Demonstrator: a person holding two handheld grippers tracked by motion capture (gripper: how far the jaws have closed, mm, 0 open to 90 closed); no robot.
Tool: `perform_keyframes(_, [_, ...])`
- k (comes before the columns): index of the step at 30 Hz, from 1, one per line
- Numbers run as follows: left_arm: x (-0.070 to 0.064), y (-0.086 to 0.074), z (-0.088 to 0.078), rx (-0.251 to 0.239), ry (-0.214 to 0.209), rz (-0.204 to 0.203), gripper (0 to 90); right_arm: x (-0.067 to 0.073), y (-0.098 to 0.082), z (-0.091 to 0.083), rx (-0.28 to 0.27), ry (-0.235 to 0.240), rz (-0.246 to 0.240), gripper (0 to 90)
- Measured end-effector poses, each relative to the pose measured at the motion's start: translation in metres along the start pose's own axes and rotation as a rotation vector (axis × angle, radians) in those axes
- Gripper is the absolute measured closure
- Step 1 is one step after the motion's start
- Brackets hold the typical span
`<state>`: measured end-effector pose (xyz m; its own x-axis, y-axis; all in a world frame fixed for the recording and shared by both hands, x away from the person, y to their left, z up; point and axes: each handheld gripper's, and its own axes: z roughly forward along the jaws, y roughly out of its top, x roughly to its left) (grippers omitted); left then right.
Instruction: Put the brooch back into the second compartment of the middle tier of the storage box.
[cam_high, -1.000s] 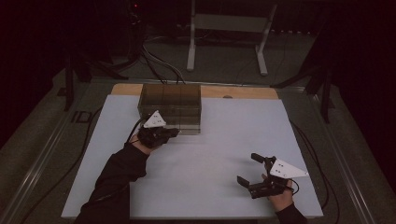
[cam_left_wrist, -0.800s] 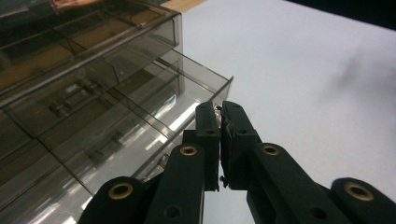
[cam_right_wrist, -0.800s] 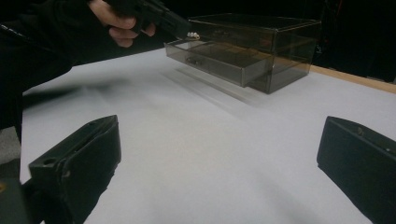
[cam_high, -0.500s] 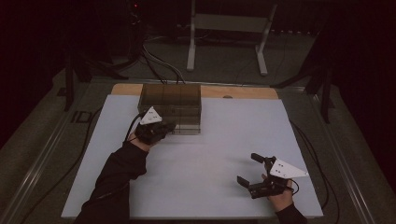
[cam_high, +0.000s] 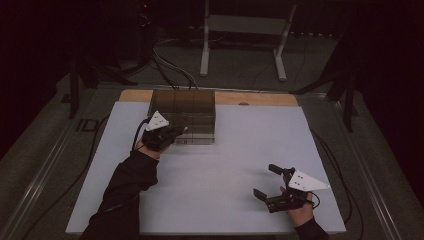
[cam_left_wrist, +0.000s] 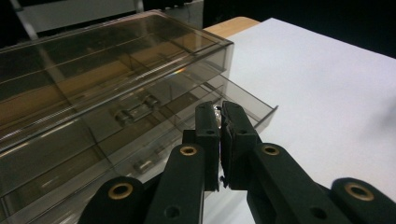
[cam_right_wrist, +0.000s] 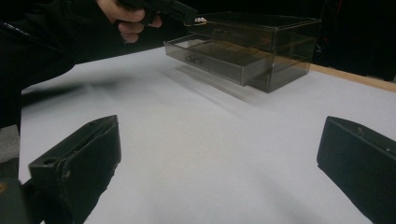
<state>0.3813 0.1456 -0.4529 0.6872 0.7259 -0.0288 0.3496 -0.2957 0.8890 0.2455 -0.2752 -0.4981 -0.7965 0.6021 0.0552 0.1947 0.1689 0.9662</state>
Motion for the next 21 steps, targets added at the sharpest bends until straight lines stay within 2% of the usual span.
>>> perform_keyframes(3, [0.002, -0.001, 0.001, -0.005, 0.03, -0.007, 87.4, 0.0, 0.0, 0.0, 0.002, 0.0, -0.002, 0.0])
perform_keyframes(11, [0.006, -0.002, 0.004, -0.03, 0.07, -0.029, 87.3, 0.0, 0.0, 0.0, 0.002, 0.001, -0.002, 0.0])
perform_keyframes(21, [0.011, -0.008, 0.012, -0.01, 0.078, -0.053, 87.3, 0.001, 0.0, 0.0, 0.004, 0.001, -0.001, 0.0])
